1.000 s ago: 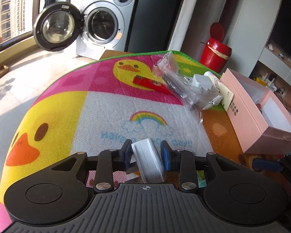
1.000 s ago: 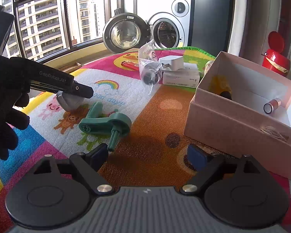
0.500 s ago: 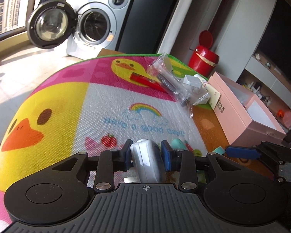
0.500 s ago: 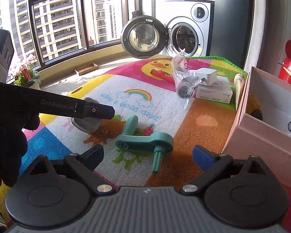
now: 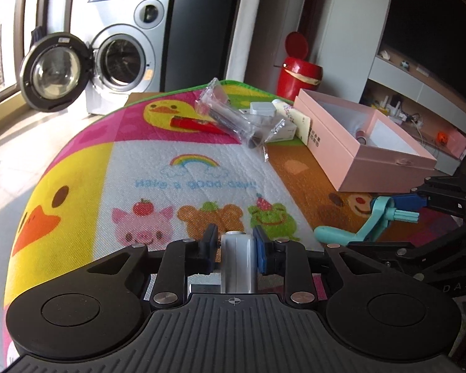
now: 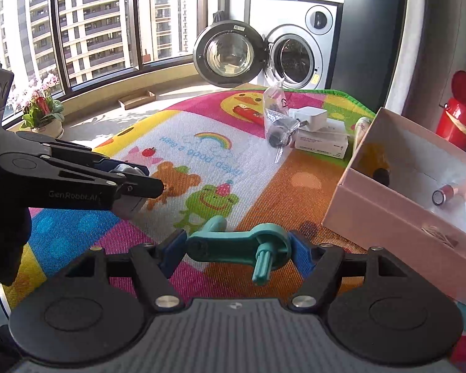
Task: Organize rigid objects
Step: 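Carry the charger and the teal toy over the pink box with both grippers, then lower both items into the pink box and open both grippers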
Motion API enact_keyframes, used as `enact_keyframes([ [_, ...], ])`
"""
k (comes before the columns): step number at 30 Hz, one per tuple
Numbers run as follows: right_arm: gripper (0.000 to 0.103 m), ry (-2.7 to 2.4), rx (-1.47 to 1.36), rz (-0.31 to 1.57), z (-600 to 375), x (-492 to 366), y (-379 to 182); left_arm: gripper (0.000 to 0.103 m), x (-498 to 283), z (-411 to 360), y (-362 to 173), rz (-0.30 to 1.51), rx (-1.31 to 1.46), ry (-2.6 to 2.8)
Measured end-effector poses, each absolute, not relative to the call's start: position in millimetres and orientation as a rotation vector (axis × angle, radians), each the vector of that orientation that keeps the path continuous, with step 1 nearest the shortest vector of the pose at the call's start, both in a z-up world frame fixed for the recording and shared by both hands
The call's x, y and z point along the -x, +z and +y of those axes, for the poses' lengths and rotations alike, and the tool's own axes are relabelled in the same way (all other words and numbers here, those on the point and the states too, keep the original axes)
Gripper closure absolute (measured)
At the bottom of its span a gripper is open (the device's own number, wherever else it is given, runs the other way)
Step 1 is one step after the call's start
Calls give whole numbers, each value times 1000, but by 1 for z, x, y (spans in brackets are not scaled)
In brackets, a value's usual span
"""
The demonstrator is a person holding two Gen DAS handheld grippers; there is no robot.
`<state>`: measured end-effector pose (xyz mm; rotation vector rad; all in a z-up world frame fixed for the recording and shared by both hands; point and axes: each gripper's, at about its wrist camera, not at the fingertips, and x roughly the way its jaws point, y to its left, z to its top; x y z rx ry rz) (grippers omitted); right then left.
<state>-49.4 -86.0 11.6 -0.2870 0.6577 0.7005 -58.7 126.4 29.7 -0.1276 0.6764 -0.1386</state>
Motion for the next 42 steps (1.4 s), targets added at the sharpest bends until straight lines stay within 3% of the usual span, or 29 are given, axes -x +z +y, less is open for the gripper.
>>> enact_keyframes([
  [17,32,350,198,364,-239,97,84,75,54,43,93,512,98,-451],
  [24,32,320,192,290,-232,63,102,75,-25,13,134,428,140,-527],
  [32,32,245,118,431,-218,-33,73,75,-106,-13,100,538,207,-484],
  [42,29,245,159,497,-205,-53,43,76,-123,-13,66,590,220,-453],
])
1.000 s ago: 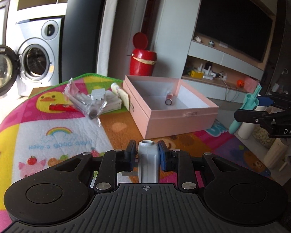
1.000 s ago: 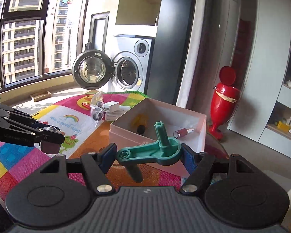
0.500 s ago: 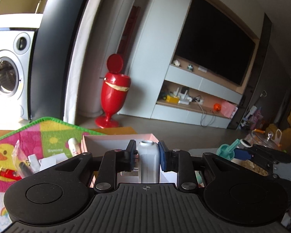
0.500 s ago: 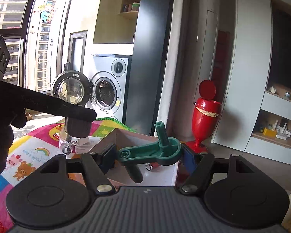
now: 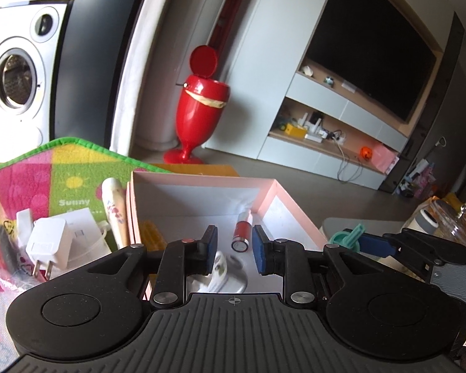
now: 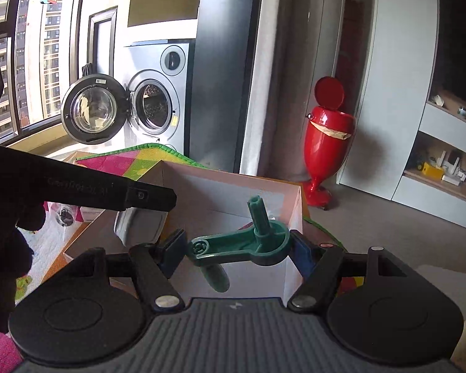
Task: Organize rigid objects
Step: 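Lower both items into the pink box and open both grippers, then grasp the clear plastic bag with the left gripper while the right gripper grasps the white tube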
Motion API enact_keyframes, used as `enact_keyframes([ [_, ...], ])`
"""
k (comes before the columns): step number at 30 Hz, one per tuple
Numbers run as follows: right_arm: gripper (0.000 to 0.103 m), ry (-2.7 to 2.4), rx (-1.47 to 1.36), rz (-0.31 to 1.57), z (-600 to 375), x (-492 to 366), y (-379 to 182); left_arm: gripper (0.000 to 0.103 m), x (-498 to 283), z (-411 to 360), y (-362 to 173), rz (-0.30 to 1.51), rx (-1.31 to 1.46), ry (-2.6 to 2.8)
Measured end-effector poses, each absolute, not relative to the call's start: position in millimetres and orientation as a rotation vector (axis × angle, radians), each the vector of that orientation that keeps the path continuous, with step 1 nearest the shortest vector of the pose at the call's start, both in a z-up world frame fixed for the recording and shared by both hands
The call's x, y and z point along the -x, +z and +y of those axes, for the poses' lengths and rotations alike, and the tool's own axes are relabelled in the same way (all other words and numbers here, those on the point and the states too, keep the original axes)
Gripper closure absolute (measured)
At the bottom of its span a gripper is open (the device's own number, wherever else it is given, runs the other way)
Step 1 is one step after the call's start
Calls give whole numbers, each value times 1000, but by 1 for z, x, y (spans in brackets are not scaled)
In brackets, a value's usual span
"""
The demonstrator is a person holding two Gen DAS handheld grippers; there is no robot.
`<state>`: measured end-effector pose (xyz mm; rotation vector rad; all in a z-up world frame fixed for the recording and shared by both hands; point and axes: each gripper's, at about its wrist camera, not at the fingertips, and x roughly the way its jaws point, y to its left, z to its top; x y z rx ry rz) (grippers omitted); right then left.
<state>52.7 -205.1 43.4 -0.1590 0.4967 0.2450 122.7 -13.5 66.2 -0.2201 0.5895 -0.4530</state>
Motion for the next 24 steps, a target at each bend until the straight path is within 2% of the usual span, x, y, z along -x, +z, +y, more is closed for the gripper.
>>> enact_keyframes([
  [1,22,250,163,496,-205,-52,43,76,-120,-12,67,573,218,-449],
  [3,19,247,176,486,-203,-48,42,76,-113,-9,71,550,218,-438],
  [12,19,283,210,476,-198,-8,44,76,-98,63,89,518,325,-183],
  [19,19,330,274,514,-183,23,28,76,-96,147,74,609,501,48],
  [24,19,376,299,503,-169,36,26,76,-98,154,57,689,554,50],
])
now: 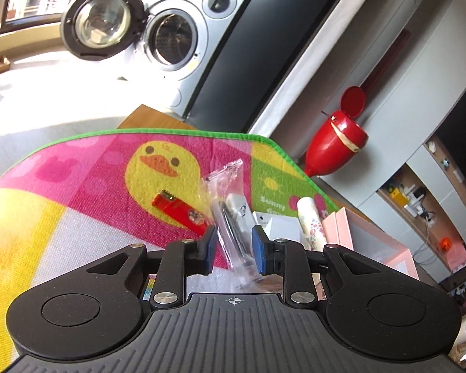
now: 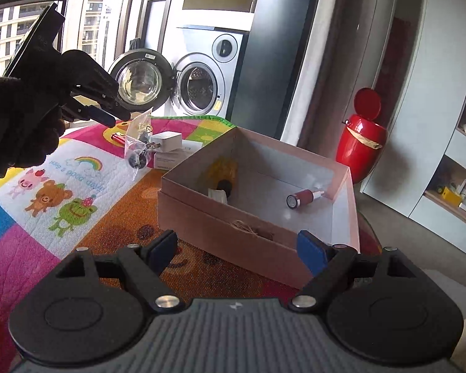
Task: Organize rigid objects
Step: 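Grasp the clear plastic bag with the left gripper while the right gripper grasps the white tube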
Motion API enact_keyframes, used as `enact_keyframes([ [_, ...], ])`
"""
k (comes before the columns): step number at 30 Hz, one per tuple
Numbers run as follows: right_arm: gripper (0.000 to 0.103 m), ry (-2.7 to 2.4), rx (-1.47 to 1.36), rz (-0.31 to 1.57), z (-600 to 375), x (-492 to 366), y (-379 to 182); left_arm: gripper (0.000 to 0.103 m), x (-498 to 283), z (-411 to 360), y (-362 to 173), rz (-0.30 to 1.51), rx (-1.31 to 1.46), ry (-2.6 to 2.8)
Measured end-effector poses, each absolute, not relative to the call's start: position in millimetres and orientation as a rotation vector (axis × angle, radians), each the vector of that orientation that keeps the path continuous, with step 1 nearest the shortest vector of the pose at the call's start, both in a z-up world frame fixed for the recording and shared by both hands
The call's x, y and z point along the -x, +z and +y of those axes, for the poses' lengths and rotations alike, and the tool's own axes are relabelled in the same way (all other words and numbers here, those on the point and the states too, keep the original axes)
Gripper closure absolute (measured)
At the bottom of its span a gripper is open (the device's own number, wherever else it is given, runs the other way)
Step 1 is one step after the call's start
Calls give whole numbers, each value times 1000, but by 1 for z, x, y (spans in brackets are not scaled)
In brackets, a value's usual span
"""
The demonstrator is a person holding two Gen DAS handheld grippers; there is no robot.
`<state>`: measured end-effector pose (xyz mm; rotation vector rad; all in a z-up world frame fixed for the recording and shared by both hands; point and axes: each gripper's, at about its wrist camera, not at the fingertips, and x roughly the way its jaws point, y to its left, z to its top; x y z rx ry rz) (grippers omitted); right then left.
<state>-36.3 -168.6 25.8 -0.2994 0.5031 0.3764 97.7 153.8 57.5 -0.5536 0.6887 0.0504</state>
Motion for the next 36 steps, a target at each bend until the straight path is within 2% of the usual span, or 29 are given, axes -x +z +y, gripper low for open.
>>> enact_keyframes([
  [5,19,423,291,498,-160,39,29,76,-116,156,45,694,632,107],
  [12,19,418,264,459,-157,25,54,74,-134,147,25,742,581,97],
  [15,21,437,198,491,-152,-3,82,76,-125,144,22,740,543,27],
  [18,29,471,147,572,-134,-48,109,78,-104,146,21,730,465,-38],
  [22,31,451,188,649,-88,-119,127,78,-65,160,20,695,394,-14],
  [25,52,423,227,760,-49,-173,118,79,-40,171,14,651,411,-19],
  [29,55,330,352,862,3,-231,78,78,-30,180,5,593,474,-46],
  [31,65,288,369,931,16,-251,57,78,-33,182,2,591,503,-70],
  [32,66,269,401,946,23,-259,46,78,-34,183,1,593,518,-83],
  [36,66,147,554,941,36,-280,16,78,-36,186,-3,594,545,-98],
])
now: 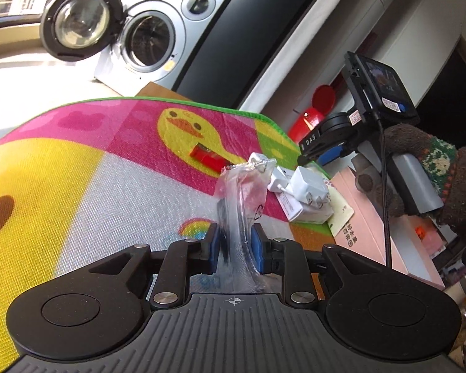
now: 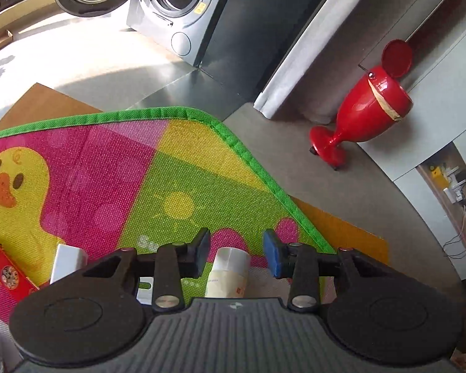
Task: Organize rigid objects
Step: 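Grasp the clear plastic bag with the left gripper while the right gripper grasps the white tube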
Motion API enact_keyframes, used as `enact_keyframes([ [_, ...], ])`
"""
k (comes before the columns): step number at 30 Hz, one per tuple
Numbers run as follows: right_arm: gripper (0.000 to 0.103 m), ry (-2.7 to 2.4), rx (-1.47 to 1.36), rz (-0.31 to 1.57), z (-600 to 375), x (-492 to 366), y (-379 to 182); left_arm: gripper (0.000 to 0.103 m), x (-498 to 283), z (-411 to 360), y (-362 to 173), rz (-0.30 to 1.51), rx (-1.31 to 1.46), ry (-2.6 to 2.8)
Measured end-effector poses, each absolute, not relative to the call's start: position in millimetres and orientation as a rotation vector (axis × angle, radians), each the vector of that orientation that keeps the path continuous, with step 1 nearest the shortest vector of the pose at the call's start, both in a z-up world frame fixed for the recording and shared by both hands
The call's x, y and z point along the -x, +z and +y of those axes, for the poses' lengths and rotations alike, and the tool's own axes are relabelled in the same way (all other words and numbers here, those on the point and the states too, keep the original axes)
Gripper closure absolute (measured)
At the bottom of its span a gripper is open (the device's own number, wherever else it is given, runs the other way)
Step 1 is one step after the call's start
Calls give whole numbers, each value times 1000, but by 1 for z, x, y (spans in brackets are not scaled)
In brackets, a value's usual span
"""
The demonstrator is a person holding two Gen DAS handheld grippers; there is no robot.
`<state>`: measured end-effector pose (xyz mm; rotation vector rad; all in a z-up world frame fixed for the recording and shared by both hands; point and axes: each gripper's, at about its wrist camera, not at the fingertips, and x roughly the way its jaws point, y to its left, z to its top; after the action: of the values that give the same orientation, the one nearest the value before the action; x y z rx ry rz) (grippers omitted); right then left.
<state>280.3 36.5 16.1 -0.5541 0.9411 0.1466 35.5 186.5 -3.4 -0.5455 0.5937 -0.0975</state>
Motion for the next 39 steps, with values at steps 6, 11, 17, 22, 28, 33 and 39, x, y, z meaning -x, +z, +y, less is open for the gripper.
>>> enact_keyframes([
  [6,77,197,490,976,32,-274,12,78,-35,189,-5,593,558,-100],
  [11,78,341,354,1029,36,-243,15,78,-33,198,-9,580,613,-93],
  [17,79,522,366,1013,38,-171,14,77,-30,209,-11,565,679,-58],
  [22,79,551,309,1043,15,-133,17,79,-27,215,-13,562,717,-49],
  [28,81,663,237,1011,-23,-72,14,79,-31,204,-8,571,644,-55],
  [33,79,676,227,943,-55,-26,7,77,-30,185,-1,596,536,-80],
  [39,39,591,219,832,-100,4,6,76,-15,161,5,680,441,-187],
])
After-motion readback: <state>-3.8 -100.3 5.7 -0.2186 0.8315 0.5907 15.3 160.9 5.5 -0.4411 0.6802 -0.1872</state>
